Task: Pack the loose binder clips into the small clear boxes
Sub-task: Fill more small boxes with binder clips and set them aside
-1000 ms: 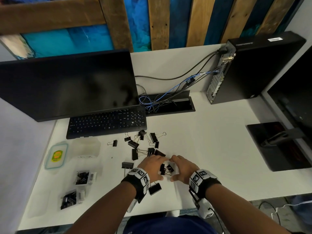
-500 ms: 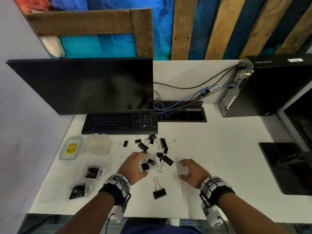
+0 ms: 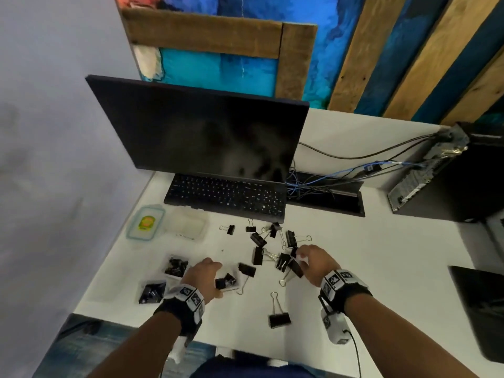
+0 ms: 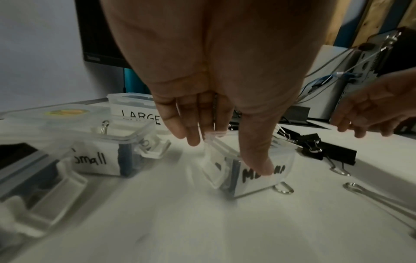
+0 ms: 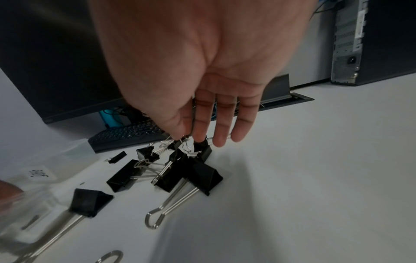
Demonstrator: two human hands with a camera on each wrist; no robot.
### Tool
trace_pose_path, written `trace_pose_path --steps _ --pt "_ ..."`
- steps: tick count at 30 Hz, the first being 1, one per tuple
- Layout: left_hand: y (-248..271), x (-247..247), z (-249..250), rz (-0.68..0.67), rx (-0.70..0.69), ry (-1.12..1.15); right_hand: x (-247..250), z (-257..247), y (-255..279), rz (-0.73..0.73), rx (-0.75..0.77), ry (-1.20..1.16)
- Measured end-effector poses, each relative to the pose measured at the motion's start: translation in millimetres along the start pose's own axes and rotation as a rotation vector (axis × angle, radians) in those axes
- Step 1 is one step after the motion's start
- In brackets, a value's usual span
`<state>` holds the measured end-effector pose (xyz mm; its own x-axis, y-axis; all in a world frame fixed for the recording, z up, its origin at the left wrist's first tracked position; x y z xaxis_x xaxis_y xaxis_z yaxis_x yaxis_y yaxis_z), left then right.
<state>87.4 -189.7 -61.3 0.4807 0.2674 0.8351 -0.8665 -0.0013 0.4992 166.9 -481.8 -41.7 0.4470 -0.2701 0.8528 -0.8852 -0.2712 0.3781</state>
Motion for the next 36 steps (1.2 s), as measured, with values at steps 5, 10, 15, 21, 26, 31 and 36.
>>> trace_pose_path --steps 5,10,15,21,26,31,36 --pt "-3.3 -4.9 -3.8 -0.031 -0.042 -0.003 -8.6 -6.6 -12.5 -0.106 -0.006 0.059" --pt "4.7 -11.1 -12.6 0.018 -0.086 -0.012 -21.3 -6.8 -15.6 -0.157 -0.045 0.156" --pt "12.9 -7.7 -15.8 0.025 -0.050 -0.134 -20.0 -9.0 -20.6 -0.111 -0.041 0.192" --pt "8.4 -2.3 -15.7 0.032 -0.040 -0.120 -16.3 -15.1 -27.9 -0.106 -0.010 0.187" --pt "-1.4 -1.6 -15.9 0.002 -0.103 0.003 -19.2 -7.3 -32.8 -0.108 -0.053 0.217" --pt "-4.1 0.4 -18.0 0.032 -0.129 -0.037 -26.3 5.7 -26.6 -0.122 -0.123 0.301" --pt "-3.2 0.9 -21.0 0.064 -0.136 0.037 -15.9 9.4 -18.7 -0.061 -0.240 0.217"
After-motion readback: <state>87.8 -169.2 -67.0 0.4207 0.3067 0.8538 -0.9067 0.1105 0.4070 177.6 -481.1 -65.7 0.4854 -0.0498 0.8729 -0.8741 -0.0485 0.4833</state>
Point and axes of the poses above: each hand's wrist, its own y-axis away from the middle knuckle, its own x-axis out of the back of the hand, z = x × y, the point moved 7 cm from there along -y, towards the middle knuckle
